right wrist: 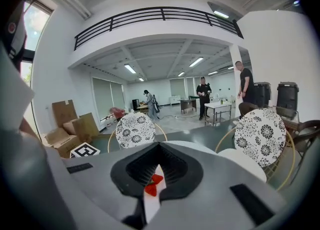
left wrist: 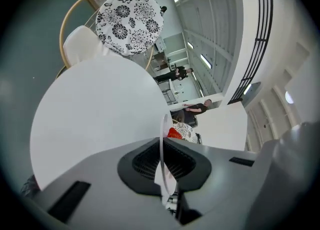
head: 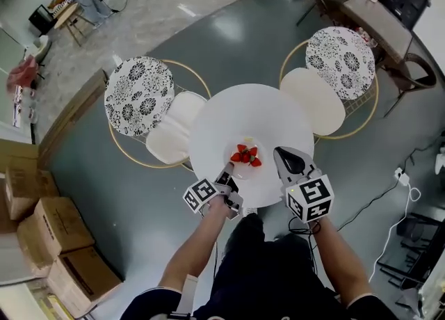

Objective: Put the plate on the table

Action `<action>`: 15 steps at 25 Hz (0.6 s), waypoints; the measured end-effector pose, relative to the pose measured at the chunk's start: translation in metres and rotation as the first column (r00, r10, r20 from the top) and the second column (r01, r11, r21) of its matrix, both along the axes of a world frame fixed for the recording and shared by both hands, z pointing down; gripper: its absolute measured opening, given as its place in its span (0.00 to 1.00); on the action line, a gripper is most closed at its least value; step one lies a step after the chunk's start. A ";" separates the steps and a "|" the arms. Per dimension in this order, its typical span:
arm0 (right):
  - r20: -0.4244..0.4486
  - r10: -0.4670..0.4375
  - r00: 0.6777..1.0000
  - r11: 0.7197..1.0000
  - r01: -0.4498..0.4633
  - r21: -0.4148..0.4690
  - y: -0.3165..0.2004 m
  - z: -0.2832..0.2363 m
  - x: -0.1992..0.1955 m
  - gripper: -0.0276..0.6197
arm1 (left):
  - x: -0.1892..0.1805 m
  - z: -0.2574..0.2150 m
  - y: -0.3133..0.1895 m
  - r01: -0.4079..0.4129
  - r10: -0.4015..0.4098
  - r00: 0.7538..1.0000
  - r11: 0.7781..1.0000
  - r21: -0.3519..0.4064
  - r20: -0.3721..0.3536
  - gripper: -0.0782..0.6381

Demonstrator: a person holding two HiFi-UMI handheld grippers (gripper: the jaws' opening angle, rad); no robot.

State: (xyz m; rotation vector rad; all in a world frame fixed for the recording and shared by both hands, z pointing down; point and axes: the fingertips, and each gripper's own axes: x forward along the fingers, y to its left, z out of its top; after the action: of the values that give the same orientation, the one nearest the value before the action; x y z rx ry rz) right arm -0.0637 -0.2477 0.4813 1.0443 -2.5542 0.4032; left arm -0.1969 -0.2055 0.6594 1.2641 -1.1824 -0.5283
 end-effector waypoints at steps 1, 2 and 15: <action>-0.004 0.009 1.000 1.000 -0.009 -0.014 -0.001 0.006 0.000 0.05 | 0.000 0.006 -0.003 -0.007 0.007 1.000 1.000 -0.010 -0.002 0.13; -0.007 0.017 1.000 0.999 -0.017 -0.027 -0.003 0.011 0.001 0.05 | 0.000 0.012 -0.006 -0.016 0.016 1.000 1.000 -0.018 -0.002 0.13; -0.050 0.054 0.997 0.993 -0.059 -0.101 -0.008 0.042 0.007 0.05 | 0.018 0.039 -0.056 -0.102 0.102 0.995 0.993 -0.056 0.005 0.13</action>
State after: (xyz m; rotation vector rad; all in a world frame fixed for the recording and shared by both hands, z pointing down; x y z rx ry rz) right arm -0.0564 -0.2561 0.5229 1.0774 -2.4392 0.5124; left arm -0.1794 -0.2612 0.6984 1.2727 -1.1253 -0.4125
